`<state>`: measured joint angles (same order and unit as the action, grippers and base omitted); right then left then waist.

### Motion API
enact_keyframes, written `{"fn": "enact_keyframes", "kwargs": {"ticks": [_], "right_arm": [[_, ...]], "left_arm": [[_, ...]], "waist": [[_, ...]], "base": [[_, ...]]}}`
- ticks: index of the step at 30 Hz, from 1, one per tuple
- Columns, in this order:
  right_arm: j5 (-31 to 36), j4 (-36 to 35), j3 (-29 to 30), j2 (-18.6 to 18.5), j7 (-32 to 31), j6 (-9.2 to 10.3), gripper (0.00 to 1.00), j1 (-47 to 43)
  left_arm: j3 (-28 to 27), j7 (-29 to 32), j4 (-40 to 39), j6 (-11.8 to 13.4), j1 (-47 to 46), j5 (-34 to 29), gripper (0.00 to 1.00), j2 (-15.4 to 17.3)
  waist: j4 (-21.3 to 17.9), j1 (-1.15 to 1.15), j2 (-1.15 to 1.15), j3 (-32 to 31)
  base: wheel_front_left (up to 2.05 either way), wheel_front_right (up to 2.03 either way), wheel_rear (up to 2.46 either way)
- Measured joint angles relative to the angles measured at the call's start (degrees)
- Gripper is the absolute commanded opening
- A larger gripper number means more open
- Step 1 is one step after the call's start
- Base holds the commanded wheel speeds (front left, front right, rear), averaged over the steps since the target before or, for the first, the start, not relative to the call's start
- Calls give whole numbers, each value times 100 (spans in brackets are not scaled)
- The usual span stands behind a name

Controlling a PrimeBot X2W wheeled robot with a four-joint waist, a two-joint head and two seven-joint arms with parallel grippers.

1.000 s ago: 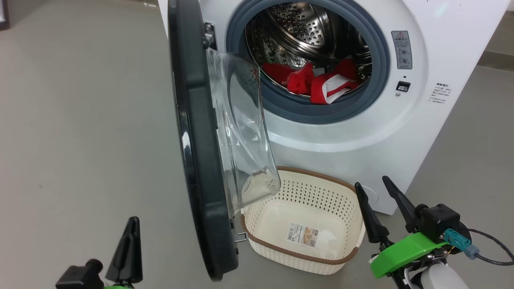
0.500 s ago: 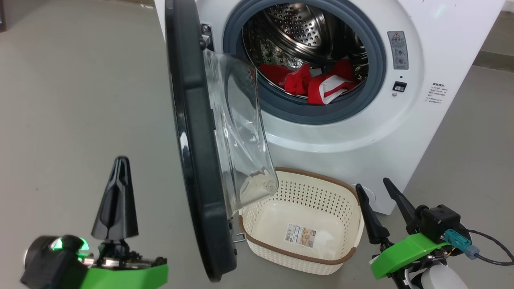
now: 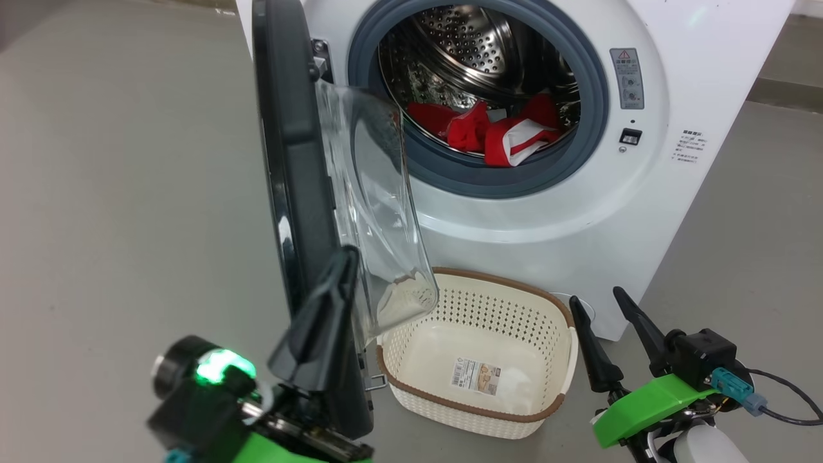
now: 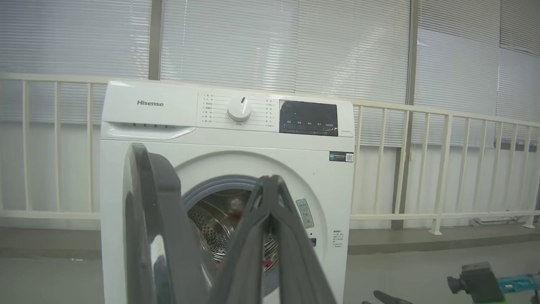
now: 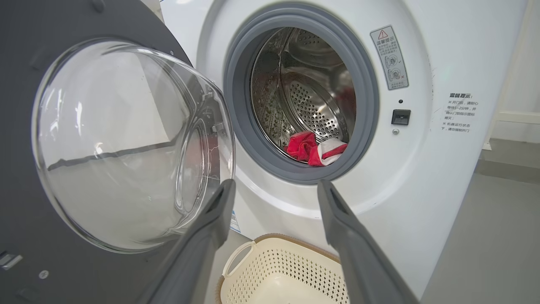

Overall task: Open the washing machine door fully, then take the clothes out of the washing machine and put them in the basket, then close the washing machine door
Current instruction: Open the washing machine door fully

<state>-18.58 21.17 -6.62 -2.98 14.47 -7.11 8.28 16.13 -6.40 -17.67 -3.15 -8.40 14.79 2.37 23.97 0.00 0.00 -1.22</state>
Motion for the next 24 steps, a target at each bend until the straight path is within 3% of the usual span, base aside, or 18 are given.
{"fn": "enact_keyframes", "kwargs": {"ticks": [7, 16, 24], "right_arm": [[1, 9, 4, 0, 0, 0, 100, 1], [3, 30, 10, 0, 0, 0, 100, 1], [47, 45, 68, -1, 0, 0, 100, 15]], "left_arm": [[494, 486, 657, 0, 215, 299, 0, 25], [472, 521, 1480, 12, 234, 457, 0, 37], [378, 505, 1962, 240, 224, 409, 0, 59]], "waist": [[-49, 0, 0, 61], [-76, 0, 0, 156], [-43, 0, 0, 232]], "base": [[0, 0, 0], [0, 0, 0], [0, 0, 0]]}}
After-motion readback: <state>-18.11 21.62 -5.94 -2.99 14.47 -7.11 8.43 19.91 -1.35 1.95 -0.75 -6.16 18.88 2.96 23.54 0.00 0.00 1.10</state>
